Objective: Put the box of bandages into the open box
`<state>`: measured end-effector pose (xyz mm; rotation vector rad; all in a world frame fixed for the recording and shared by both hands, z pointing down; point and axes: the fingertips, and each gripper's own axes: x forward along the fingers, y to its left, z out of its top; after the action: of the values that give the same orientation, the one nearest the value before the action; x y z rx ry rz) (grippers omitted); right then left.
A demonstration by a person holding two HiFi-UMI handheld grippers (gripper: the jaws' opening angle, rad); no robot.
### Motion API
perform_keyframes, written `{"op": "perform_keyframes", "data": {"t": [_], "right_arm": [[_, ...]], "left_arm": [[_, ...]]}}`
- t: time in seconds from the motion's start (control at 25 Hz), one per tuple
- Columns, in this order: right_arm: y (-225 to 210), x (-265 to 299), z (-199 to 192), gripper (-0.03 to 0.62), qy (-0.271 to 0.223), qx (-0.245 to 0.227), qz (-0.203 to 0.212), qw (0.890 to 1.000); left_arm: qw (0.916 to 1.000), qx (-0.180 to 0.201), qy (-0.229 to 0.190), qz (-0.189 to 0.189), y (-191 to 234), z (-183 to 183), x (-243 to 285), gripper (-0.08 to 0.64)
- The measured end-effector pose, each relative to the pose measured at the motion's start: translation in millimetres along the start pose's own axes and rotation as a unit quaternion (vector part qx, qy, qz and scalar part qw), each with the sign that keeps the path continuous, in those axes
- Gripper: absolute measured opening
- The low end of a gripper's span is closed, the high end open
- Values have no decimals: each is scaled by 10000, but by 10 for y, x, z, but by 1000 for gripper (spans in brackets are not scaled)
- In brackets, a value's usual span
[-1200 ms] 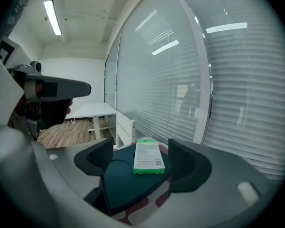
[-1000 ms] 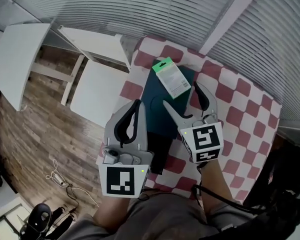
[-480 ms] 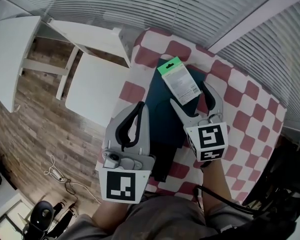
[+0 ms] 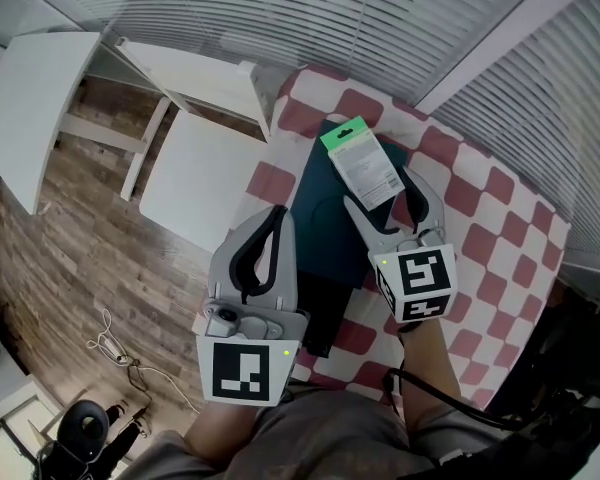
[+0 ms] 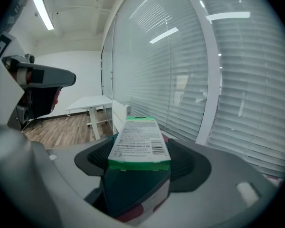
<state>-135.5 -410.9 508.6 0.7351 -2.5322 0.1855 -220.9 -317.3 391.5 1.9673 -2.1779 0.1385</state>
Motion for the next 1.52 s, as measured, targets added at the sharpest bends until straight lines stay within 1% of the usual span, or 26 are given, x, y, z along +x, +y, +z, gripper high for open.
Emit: {"op": "perform_keyframes", "data": {"t": [0.16, 0.28, 0.48, 0.72, 0.96, 1.16, 1.36, 1.52], "right_arm": [[-15, -323, 287, 382, -380, 14, -83, 9992], [-4, -616, 592, 382, -804, -65, -130, 9967], [118, -1234, 1015, 383, -1410, -120, -96, 9899], [228, -1922, 1311, 383, -1893, -217, -74, 9816], [282, -2362, 1403, 382, -2096, -378, -93, 9770], [339, -2450, 1405, 382, -2134, -375, -143, 9761], [468, -2413, 1448, 382, -2139, -334, -274, 9759], [655, -2311, 1439, 382, -2047, -304, -571, 9767]], "left_arm": [[9997, 118, -131, 139, -88, 158, -197, 0], [9983, 258, -418, 306, -159, 351, -346, 0], [9934, 491, -915, 494, -442, 725, -716, 0], [9857, 712, -1392, 626, -861, 1063, -1209, 0], [9814, 811, -1605, 673, -1107, 1214, -1525, 0], [9788, 913, -1710, 655, -1113, 1293, -1625, 0], [9789, 941, -1707, 607, -911, 1289, -1719, 0], [9810, 900, -1673, 382, -607, 1217, -1780, 0]]}}
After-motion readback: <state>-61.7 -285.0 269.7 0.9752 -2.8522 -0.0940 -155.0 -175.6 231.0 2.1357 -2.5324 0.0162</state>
